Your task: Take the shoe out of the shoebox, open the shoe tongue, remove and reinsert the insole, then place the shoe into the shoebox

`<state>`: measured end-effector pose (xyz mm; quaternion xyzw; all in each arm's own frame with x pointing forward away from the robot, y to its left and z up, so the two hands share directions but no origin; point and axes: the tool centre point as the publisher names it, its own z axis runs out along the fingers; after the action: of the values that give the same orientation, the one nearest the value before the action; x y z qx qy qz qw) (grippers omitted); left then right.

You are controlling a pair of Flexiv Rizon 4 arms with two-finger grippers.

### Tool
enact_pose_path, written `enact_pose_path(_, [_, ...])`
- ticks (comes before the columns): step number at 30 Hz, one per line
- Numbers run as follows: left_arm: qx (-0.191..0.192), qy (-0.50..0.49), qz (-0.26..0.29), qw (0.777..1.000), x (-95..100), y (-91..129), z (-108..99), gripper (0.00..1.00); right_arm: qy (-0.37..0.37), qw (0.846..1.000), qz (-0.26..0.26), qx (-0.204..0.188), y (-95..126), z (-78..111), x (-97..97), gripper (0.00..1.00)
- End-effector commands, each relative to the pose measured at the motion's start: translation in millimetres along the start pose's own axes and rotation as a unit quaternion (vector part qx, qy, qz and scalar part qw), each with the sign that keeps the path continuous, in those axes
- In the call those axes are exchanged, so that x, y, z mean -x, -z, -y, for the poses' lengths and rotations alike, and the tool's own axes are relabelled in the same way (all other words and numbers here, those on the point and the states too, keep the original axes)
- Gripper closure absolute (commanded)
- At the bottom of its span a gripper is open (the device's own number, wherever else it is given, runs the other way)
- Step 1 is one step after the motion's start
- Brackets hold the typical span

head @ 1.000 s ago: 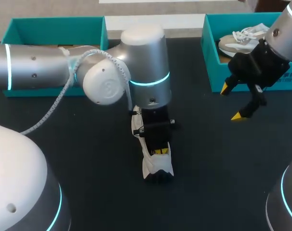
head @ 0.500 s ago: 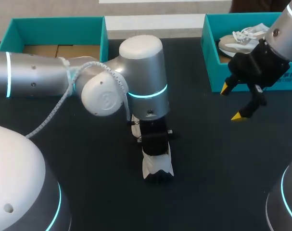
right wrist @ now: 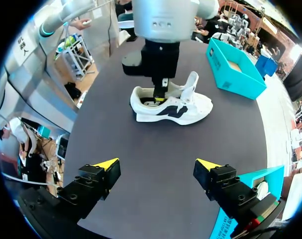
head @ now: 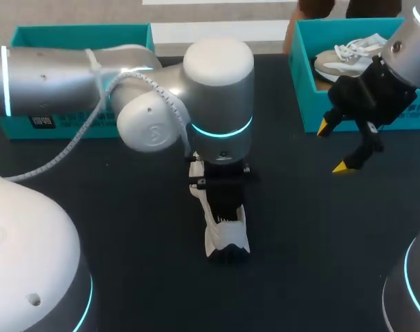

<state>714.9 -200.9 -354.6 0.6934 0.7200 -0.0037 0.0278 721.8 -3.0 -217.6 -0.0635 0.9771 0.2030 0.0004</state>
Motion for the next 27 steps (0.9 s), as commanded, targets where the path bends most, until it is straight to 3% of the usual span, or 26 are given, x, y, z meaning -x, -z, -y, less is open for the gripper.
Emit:
enact_pose_path(1, [0.061,0.008,0.006,0.998,-7.2,20.1,-5.5,1.0,0.0,1.0,-0.001,-0.001,-0.6,0.2,1.1,0.0])
enact_pose_path(4, [0.079,0.014,0.008,0.997,-6.5,19.3,-14.4,1.0,0.0,1.0,-0.001,-0.001,-0.6,0.2,1.1,0.0])
enact_pose_path(5, [0.081,0.014,0.002,0.997,-6.4,18.2,-15.0,0.93,0.0,1.0,-0.001,-0.001,-0.6,0.2,1.1,0.0])
enact_pose_path(6, [0.082,0.015,0.002,0.997,-6.5,16.9,-15.4,0.72,0.0,1.0,-0.001,-0.001,-0.6,0.2,1.1,0.0])
enact_pose_path(8, [0.074,0.017,-0.003,0.997,-7.4,13.2,-15.6,0.2,0.0,1.0,-0.001,-0.001,-0.6,0.2,1.1,0.0])
enact_pose_path(10, [0.069,0.02,-0.007,0.997,-8.0,8.6,-15.3,0.01,0.0,1.0,-0.001,-0.001,-0.6,0.2,1.1,0.0])
enact_pose_path(27, [0.049,0.022,0.004,0.999,-21.8,-0.3,-16.7,0.0,0.0,1.0,-0.001,-0.001,-0.6,0.2,1.1,0.0])
